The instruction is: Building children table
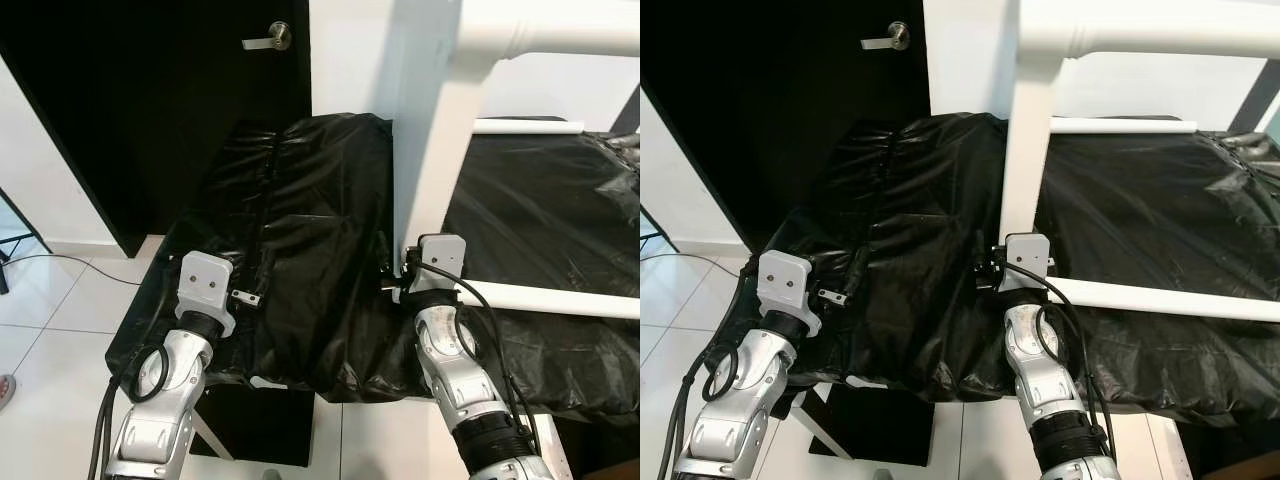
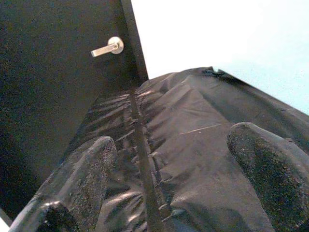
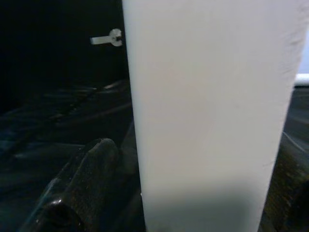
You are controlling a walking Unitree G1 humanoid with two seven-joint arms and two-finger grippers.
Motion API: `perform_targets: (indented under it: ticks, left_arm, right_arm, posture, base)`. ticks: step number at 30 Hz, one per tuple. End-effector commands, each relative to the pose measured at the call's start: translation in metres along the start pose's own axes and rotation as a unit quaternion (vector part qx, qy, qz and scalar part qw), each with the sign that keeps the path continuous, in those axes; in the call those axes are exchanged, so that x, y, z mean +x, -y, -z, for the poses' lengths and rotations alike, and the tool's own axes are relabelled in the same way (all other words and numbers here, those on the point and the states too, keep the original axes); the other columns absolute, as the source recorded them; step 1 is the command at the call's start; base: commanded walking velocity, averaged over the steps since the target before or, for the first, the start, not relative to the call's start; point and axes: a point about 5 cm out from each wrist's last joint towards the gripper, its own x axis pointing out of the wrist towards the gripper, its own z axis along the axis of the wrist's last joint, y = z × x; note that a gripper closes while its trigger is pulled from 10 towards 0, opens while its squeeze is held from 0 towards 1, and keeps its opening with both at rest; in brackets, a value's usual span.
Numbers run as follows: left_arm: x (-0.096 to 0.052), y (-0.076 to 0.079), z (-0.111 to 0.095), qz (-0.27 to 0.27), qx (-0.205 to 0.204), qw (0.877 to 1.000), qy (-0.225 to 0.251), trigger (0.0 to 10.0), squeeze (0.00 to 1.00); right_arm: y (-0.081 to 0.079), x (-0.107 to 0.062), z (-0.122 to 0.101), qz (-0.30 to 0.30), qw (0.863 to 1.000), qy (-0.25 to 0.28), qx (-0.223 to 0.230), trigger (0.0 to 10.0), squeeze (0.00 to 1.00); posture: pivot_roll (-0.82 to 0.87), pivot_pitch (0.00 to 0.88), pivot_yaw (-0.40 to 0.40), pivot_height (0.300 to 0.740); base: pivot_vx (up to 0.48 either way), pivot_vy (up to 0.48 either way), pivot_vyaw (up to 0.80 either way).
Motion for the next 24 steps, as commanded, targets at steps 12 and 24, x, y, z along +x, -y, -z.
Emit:
perform_targets:
  ticks: [12,24]
  left_arm:
    - [-0.007,0.03,0.005,0.181,-0.057,0.981,-0.028,10.0,0.0]
    - [-0.009,0.027,-0.008,0.186,-0.063,0.98,-0.032,10.0,0.0]
  right_arm:
    - [0.008,0.014,0.013,0.074,0.997,-0.014,-0.006,10.0,0.0]
    - [-0.01,0.041,0.008,0.018,0.998,-0.017,0.05,0.0,0.0]
  posture:
    - [0.13,0.0,0.002,0.74]
    - [0.14,0.0,0.007,0.74]
  base:
    - [0.0,0.0,0.0]
    - [0.0,0.0,0.0]
